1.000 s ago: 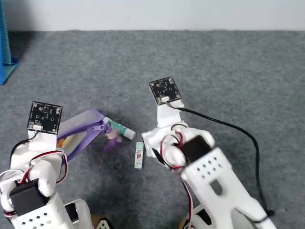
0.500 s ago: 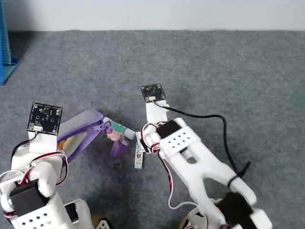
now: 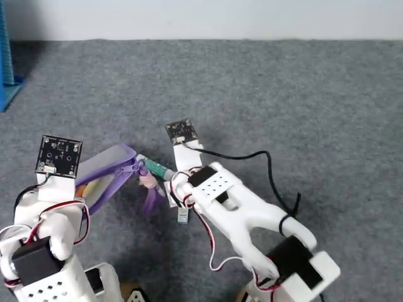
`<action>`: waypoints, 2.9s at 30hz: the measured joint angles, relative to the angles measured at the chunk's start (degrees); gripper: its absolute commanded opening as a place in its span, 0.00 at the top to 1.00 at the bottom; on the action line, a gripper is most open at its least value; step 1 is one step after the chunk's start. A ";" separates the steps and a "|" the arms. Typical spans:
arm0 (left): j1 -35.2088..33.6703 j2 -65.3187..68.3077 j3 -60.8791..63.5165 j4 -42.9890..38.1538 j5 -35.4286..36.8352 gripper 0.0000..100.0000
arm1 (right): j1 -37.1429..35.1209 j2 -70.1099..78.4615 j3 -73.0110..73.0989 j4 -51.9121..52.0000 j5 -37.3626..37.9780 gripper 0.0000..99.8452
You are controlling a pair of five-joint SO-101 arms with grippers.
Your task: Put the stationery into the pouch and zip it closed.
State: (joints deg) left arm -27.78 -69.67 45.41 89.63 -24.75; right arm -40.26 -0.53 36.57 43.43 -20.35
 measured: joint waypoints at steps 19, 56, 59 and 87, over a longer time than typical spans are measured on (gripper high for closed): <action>0.00 0.00 0.00 0.00 0.00 0.99 | 0.09 -0.79 -2.55 8.79 0.09 0.99; 0.09 0.00 -2.55 0.00 0.44 0.99 | -14.15 -62.77 4.66 -12.48 10.81 0.99; 0.00 0.00 -5.36 0.00 2.29 0.99 | -14.15 -62.68 7.91 -20.04 12.84 0.99; 8.35 0.00 -9.58 2.20 7.47 0.99 | -20.84 -62.68 36.22 -74.55 43.78 0.99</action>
State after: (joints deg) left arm -19.43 -69.67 35.82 91.82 -17.27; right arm -61.10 -63.21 72.79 -31.12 23.43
